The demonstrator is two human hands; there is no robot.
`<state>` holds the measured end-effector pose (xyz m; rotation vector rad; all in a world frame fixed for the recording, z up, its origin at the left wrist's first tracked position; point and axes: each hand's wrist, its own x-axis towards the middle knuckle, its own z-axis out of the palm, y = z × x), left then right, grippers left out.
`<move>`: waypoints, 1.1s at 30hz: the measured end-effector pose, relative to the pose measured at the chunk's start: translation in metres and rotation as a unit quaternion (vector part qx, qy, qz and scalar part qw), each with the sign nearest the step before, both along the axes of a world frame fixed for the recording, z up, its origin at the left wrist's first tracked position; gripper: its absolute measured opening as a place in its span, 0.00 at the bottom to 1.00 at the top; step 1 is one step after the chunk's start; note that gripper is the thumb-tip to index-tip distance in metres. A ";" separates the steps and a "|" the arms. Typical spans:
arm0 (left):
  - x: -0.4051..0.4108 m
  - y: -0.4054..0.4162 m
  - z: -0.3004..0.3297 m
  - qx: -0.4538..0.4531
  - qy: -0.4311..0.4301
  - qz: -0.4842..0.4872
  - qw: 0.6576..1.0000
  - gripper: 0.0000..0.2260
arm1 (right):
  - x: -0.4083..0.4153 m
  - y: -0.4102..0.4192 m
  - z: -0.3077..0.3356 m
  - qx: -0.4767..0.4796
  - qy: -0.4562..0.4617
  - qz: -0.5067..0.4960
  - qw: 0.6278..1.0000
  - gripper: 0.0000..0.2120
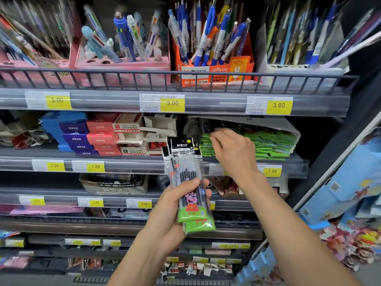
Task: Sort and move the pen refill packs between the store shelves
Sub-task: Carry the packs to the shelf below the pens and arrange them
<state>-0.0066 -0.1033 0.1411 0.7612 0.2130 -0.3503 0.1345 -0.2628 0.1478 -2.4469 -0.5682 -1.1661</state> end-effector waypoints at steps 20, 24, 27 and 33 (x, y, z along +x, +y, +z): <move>0.010 -0.011 0.002 0.035 -0.004 0.027 0.999 0.25 | -0.121 0.005 -0.003 0.422 0.375 0.144 0.813 0.10; 0.009 -0.022 0.005 0.028 0.002 0.019 0.999 0.26 | -0.139 -0.002 -0.005 0.435 0.422 0.169 0.777 0.09; 0.008 -0.025 0.002 0.011 0.011 -0.003 1.000 0.20 | -0.142 -0.009 -0.001 0.457 0.419 0.168 0.766 0.09; 0.012 -0.034 0.000 0.051 0.001 0.021 0.998 0.11 | -0.158 -0.017 -0.001 0.453 0.435 0.153 0.763 0.11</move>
